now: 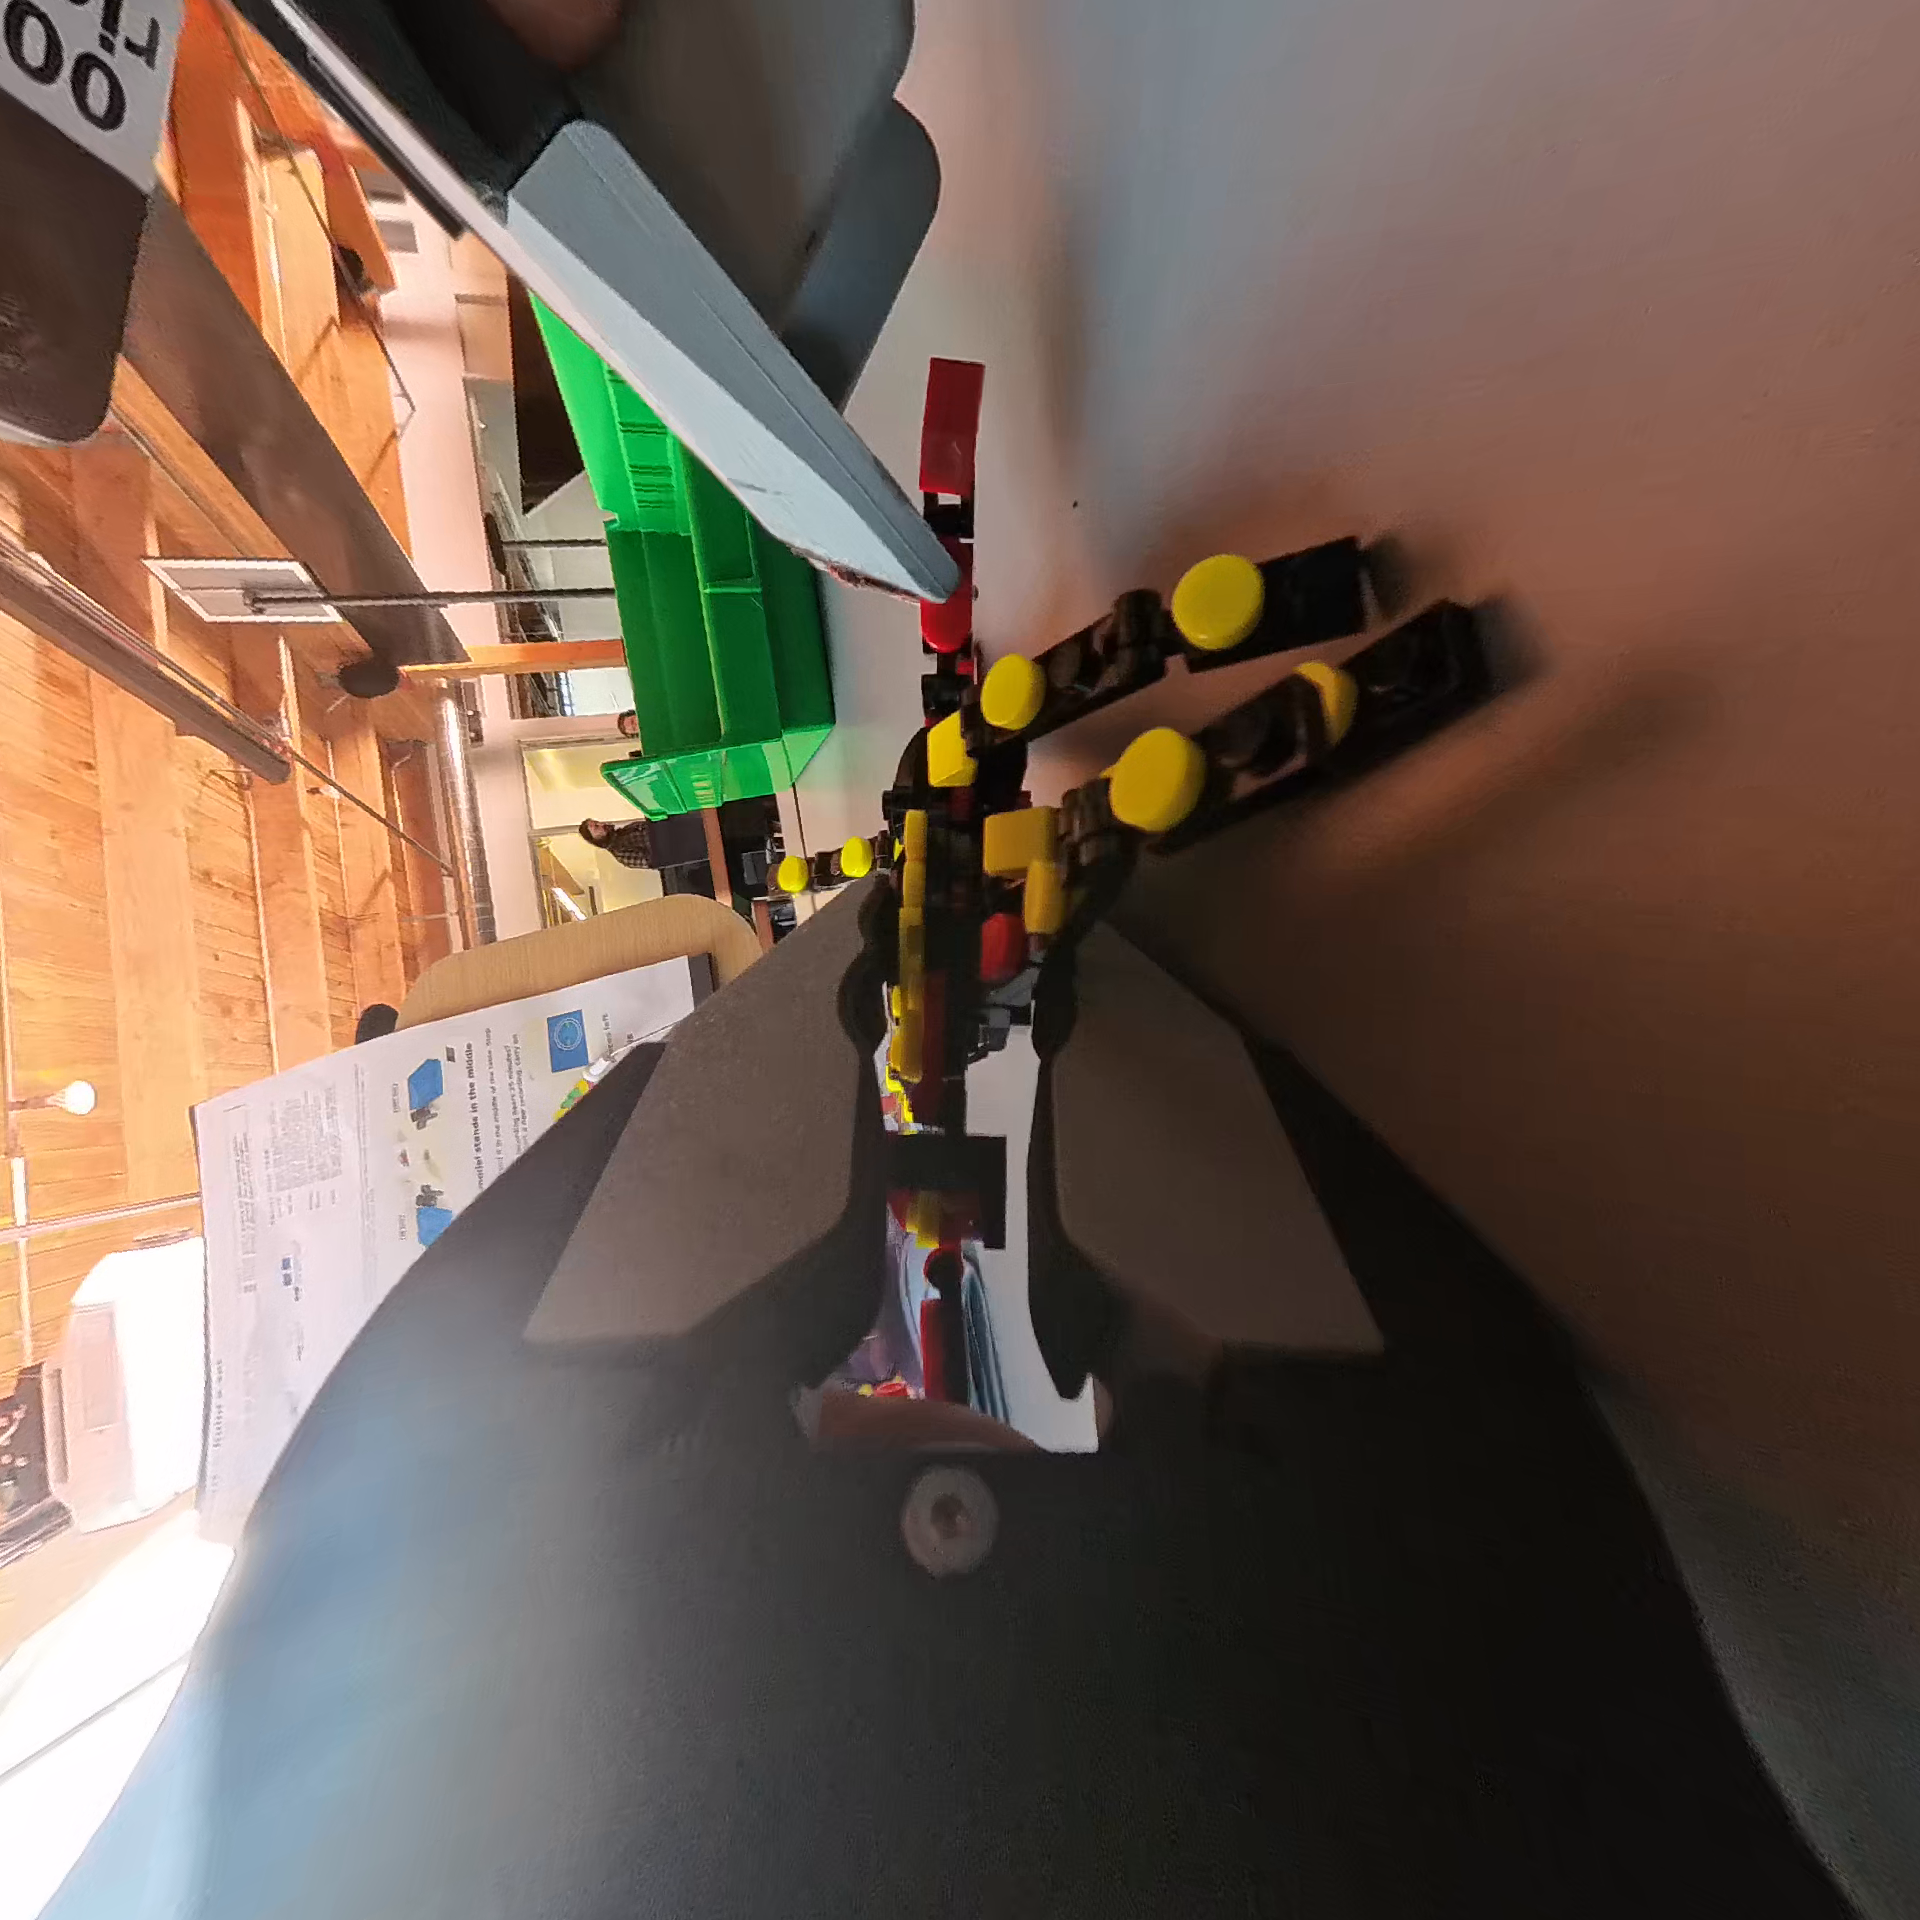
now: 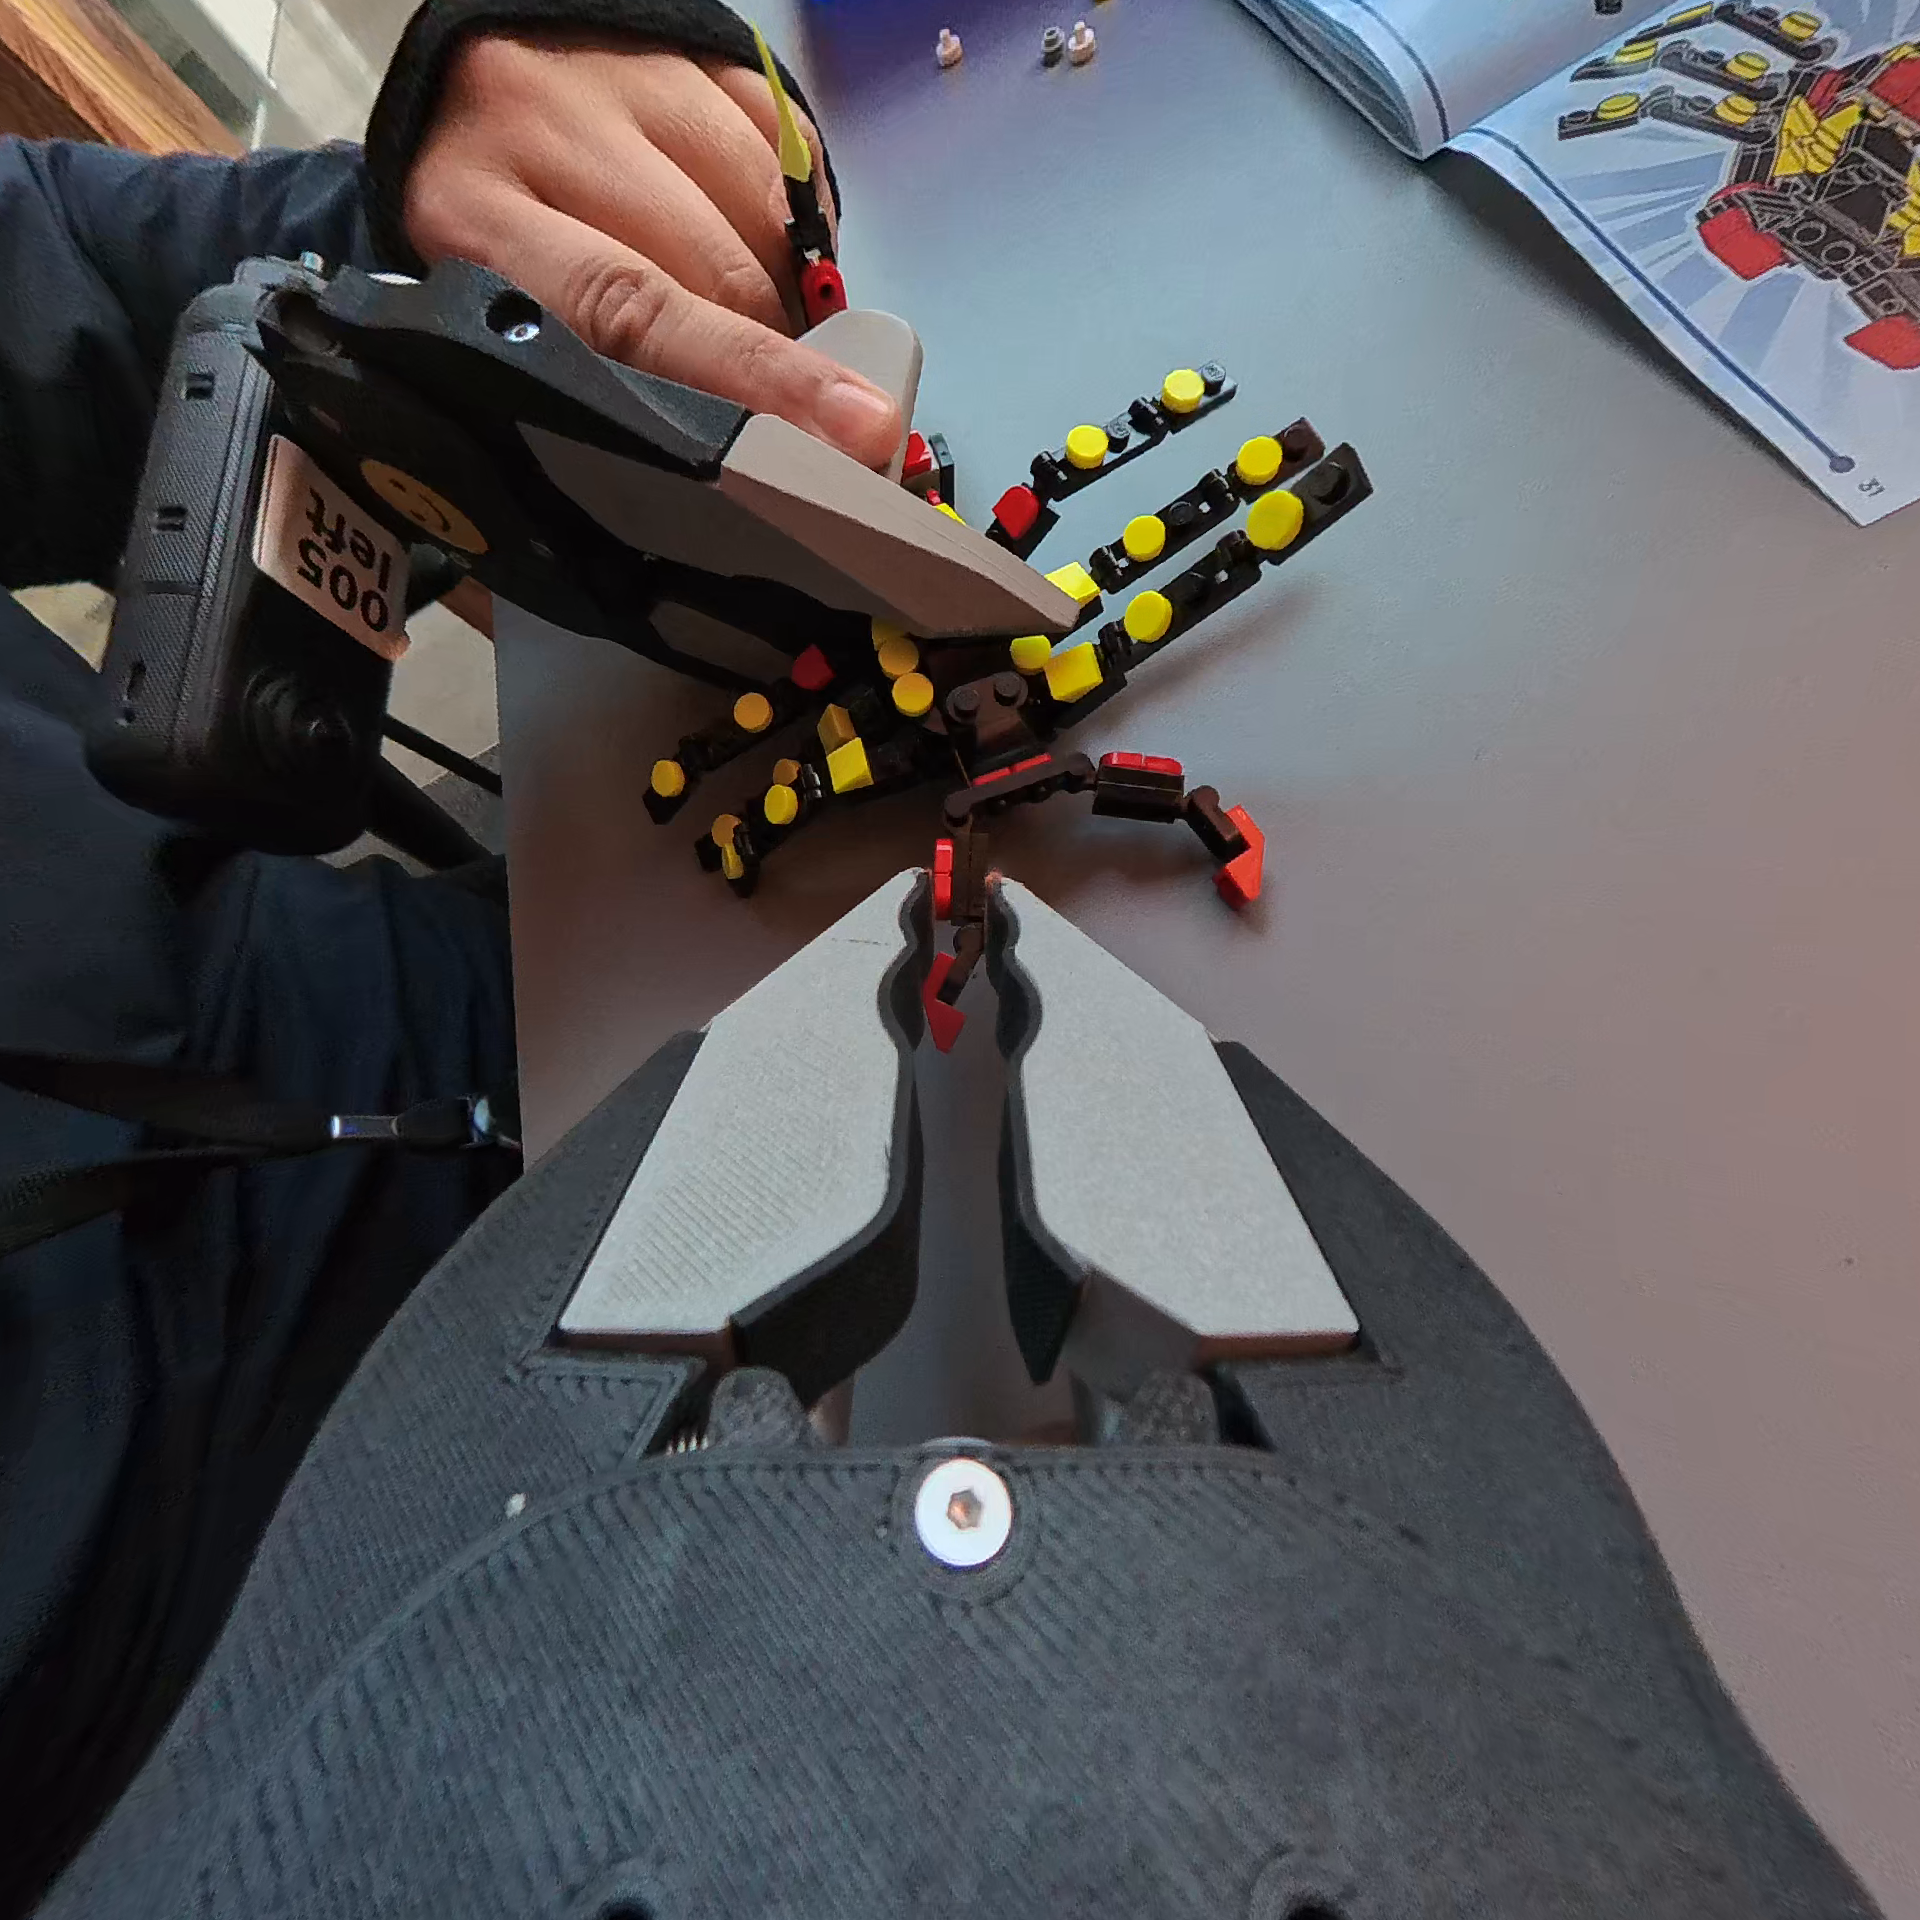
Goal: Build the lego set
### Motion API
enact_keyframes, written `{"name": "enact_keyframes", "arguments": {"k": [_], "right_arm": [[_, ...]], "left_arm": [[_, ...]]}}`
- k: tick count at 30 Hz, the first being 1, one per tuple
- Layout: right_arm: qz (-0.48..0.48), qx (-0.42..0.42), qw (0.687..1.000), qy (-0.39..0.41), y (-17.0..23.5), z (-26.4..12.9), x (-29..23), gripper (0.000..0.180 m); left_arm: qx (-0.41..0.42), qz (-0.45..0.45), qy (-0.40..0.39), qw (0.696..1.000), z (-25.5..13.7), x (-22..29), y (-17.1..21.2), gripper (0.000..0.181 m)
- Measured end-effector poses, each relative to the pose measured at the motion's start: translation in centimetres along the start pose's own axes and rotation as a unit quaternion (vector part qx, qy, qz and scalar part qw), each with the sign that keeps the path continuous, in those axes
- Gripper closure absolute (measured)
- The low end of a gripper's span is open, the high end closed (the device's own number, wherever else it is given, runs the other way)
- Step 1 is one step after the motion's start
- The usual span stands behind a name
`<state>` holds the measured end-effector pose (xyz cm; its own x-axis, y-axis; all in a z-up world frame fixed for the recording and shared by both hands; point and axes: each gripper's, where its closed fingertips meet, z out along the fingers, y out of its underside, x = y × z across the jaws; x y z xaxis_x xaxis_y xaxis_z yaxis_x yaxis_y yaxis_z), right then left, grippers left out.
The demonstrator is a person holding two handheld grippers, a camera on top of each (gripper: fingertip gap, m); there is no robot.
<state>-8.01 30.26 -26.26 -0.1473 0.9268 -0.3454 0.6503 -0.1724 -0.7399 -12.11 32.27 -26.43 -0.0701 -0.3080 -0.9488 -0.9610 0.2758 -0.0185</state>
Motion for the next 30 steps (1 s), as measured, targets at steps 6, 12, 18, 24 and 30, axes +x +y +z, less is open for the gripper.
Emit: {"name": "enact_keyframes", "arguments": {"k": [6,12,18,24,30], "right_arm": [[0.003,-0.004,1.0,0.006,-0.1,0.1,0.2,0.174],[0.012,0.004,1.0,0.016,-0.4,0.3,0.4,0.175],[0.022,0.032,0.998,-0.056,-1.9,1.1,-2.0,0.174],[0.01,0.016,0.998,-0.058,-1.2,0.8,-1.9,0.174],[-0.02,-0.011,1.0,-0.001,0.0,0.1,-0.3,0.174]], "left_arm": [[-0.008,0.016,-0.007,1.0,0.0,-0.1,0.2,0.159],[-0.018,0.009,-0.007,1.0,0.0,-0.1,0.3,0.159],[-0.014,0.012,-0.007,1.0,0.2,-0.1,-0.1,0.161],[-0.007,0.01,-0.007,1.0,0.1,-0.1,0.3,0.16],[0.012,0.014,-0.008,1.0,-0.2,0.0,-0.4,0.16]]}}
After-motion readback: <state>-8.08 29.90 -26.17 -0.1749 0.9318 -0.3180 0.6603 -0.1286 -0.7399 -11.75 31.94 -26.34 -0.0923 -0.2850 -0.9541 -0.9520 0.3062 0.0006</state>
